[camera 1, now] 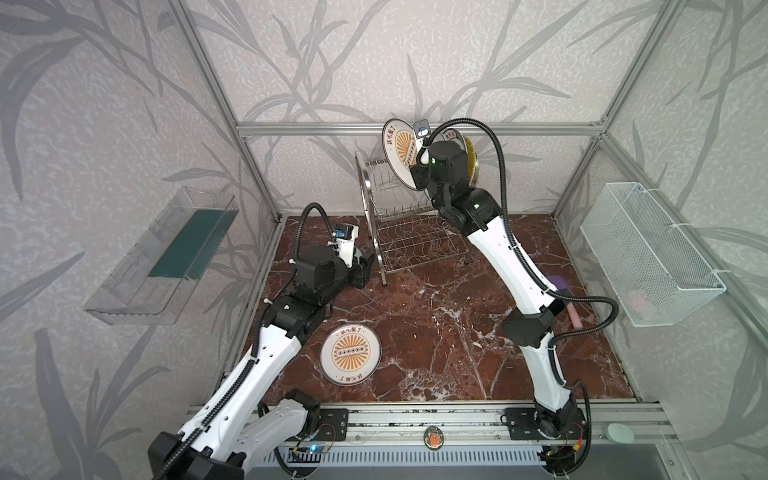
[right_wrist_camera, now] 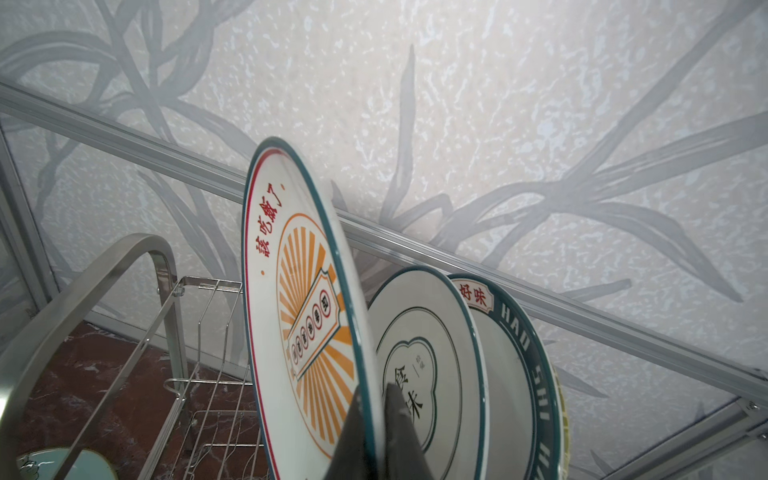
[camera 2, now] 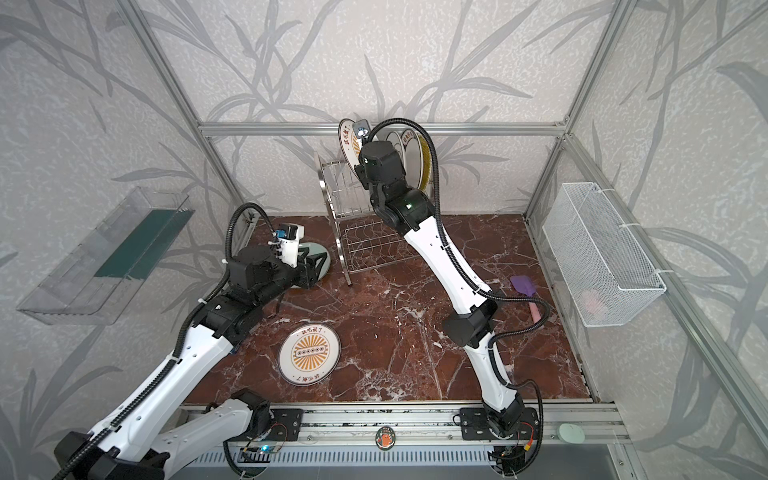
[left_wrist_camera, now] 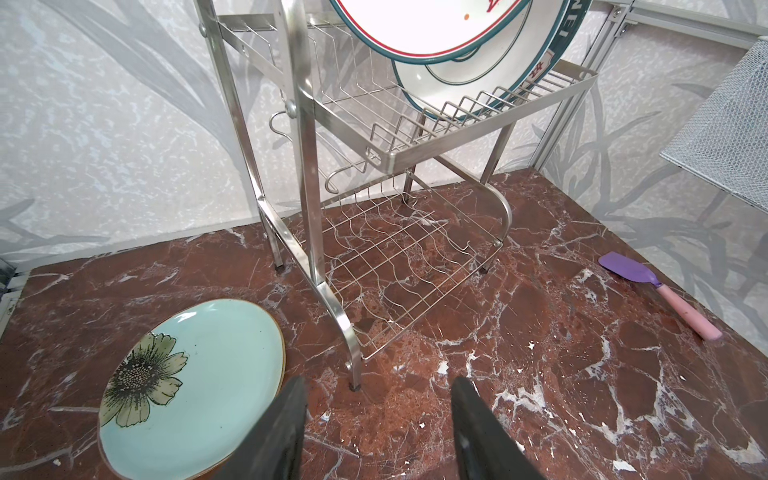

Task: Load the plates into the dish rack

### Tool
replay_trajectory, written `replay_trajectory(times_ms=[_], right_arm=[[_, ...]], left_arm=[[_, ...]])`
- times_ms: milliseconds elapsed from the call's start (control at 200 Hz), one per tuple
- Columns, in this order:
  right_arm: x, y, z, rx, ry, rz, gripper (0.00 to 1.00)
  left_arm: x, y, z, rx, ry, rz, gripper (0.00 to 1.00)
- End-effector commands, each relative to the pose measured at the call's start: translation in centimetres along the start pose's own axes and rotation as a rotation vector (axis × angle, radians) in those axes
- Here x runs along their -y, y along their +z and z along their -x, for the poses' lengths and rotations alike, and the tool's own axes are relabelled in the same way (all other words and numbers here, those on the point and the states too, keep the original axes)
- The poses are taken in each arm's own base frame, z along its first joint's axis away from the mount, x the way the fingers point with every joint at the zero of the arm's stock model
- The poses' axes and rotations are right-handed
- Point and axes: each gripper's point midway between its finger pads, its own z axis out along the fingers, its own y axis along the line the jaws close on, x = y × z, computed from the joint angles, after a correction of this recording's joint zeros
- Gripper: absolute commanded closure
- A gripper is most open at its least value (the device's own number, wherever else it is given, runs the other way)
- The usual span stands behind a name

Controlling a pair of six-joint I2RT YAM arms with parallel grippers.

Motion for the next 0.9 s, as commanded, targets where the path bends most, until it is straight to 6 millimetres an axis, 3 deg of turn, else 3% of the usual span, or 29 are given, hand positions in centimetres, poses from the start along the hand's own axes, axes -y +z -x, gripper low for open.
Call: replay_trajectory(times_ms=[0,525,900], right_arm=[[2.3,-1.1,2.9,0.083,0.058,-0.153,1.00],[2.2,-0.5,0.3,0.025,0.058,-0.323,1.00],[1.2,-0.5,-1.2,-0.007,0.081,-0.327,1.00]], left_arm=[[-0.4,-0.7,0.4,0.011,0.026,0.021,0.46],[-0.4,-0.9,0.5,0.011,0.023,0.024,0.46],[-0.3,-0.9,0.6,0.012,0.022,0.020,0.46]])
